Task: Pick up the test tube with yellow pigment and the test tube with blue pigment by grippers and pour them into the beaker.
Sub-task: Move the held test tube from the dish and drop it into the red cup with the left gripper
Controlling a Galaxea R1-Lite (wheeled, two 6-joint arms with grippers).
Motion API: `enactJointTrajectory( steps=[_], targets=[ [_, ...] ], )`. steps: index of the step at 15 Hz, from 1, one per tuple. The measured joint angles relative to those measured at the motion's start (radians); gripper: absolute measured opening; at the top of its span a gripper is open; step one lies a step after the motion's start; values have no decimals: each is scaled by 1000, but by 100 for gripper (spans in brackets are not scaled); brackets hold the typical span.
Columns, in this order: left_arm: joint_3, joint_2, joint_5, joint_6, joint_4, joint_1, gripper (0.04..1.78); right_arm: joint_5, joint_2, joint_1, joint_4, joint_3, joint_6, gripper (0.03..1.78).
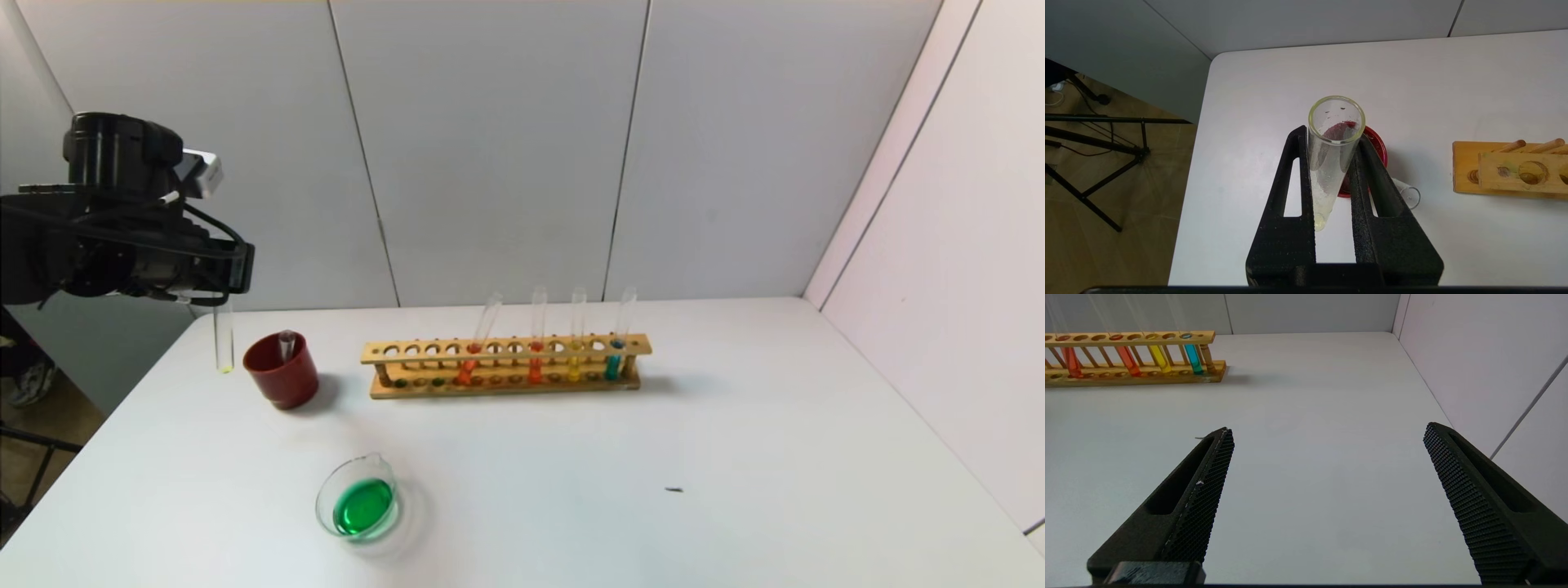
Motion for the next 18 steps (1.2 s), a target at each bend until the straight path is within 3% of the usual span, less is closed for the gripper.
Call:
enactJointTrajectory(
  steps=[3,18],
  targets=[
    [-11,54,3,0,-68,2,30,0,0,0,0,0,0,170],
    [-123,200,17,-2,-81,-54,30,0,0,0,0,0,0,170]
  ],
)
